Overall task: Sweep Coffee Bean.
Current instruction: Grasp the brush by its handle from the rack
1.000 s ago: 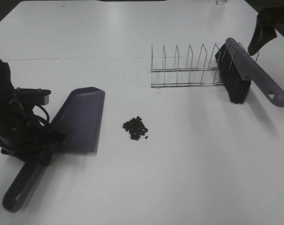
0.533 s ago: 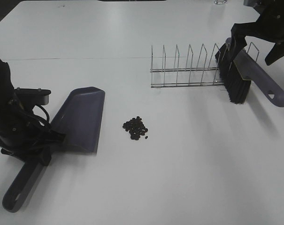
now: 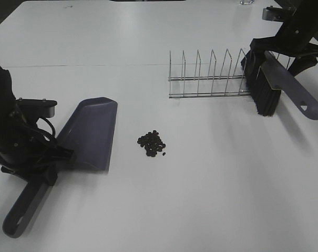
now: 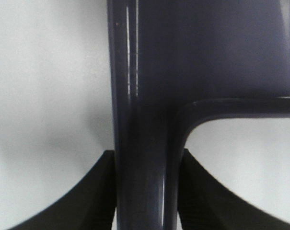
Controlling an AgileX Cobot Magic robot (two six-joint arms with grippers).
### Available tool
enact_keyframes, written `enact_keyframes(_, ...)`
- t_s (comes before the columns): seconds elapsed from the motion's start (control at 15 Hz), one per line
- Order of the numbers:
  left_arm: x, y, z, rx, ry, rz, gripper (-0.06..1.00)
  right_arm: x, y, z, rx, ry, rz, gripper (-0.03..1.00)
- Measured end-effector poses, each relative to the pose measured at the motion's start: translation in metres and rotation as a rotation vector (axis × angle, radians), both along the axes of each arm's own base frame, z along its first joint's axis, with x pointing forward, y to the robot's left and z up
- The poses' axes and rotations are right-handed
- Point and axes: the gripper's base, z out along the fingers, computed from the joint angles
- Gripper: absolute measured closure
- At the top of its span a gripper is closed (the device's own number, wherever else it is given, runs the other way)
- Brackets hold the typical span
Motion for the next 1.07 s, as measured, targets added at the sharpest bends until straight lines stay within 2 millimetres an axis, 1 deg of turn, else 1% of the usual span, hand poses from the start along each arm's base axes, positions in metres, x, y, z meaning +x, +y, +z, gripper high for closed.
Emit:
enact_keyframes(0.13, 0.0, 0.0, 0.0, 0.0, 0.0, 0.0, 0.62, 0.0, 0.0, -0.006, 0.0, 0.011, 0.0, 0.05)
enact_keyframes(0.27, 0.0, 0.0, 0.0, 0.0, 0.0, 0.0, 0.62, 0.0, 0.0, -0.008, -0.001, 0.016, 0.0, 0.12)
enact_keyframes(0.47, 0.0, 0.0, 0.0, 0.0, 0.0, 0.0, 0.62, 0.0, -0.001, -0.008, -0.005, 0.016, 0.001, 0.3)
enact_keyframes(0.53, 0.0, 0.0, 0.0, 0.0, 0.0, 0.0, 0.62, 0.0, -0.001, -0.008, -0.008, 0.017, 0.002, 0.33)
enact_keyframes(0.6, 0.0, 0.0, 0.0, 0.0, 0.0, 0.0, 0.62, 0.0, -0.001, -0.008, -0.01, 0.017, 0.002, 0.39)
enact_keyframes(0.67, 0.0, 0.0, 0.0, 0.0, 0.0, 0.0, 0.62, 0.0, -0.001, -0.009, -0.01, 0.018, 0.002, 0.43)
enact_keyframes(0.87, 0.0, 0.0, 0.0, 0.005, -0.002, -0.006, 0.62, 0.001, -0.001, -0.017, -0.011, 0.034, 0.003, 0.47)
enact_keyframes(0.93, 0.0, 0.0, 0.0, 0.005, -0.002, -0.006, 0.62, 0.001, -0.002, -0.018, -0.015, 0.035, 0.004, 0.5)
enact_keyframes(1.0, 0.0, 0.0, 0.0, 0.005, -0.002, -0.006, 0.62, 0.001, -0.002, -0.018, -0.015, 0.035, 0.004, 0.55)
enact_keyframes(1.07, 0.0, 0.001, 0.0, 0.006, -0.002, -0.008, 0.62, 0.001, -0.001, -0.017, -0.01, 0.035, 0.002, 0.67)
